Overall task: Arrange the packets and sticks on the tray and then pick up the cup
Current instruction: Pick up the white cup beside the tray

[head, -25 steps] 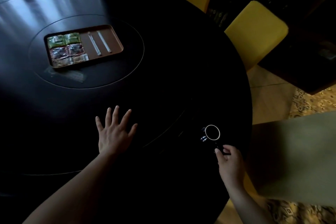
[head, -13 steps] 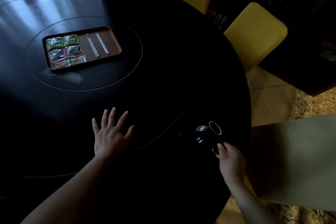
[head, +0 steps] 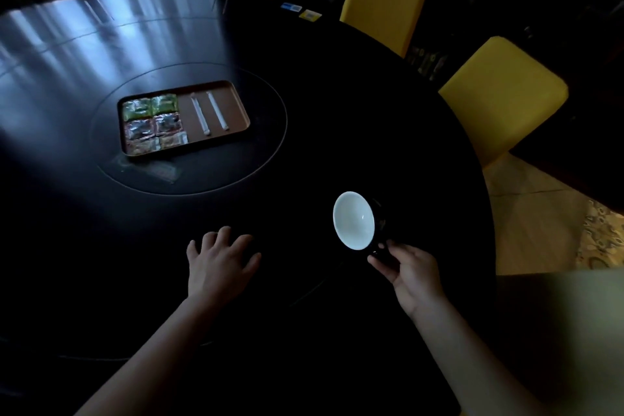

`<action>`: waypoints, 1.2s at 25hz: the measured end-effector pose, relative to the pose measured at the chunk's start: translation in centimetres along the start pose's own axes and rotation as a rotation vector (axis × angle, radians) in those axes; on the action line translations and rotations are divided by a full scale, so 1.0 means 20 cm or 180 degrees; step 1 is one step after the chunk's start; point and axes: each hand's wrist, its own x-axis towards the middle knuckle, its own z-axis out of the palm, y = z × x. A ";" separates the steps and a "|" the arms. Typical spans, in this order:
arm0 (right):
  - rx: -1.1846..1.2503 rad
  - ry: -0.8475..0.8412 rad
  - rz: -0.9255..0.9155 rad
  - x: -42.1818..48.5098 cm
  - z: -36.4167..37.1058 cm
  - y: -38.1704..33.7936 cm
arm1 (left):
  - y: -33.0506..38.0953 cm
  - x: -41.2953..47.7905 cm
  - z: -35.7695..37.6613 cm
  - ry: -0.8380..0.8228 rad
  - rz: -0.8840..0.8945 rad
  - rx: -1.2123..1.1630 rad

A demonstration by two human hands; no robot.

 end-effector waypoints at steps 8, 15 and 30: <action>0.0494 -0.0290 0.0792 0.30 0.62 0.03 | -0.20 0.55 -0.11 0.0084 -0.0477 -0.0203; 0.0586 -0.0459 0.0982 0.62 1.17 -0.01 | -0.35 0.67 0.00 0.0101 -0.0667 0.0056; 0.0611 -0.0470 0.1104 0.82 1.24 0.13 | -0.34 0.66 0.02 0.0267 -0.0664 0.0069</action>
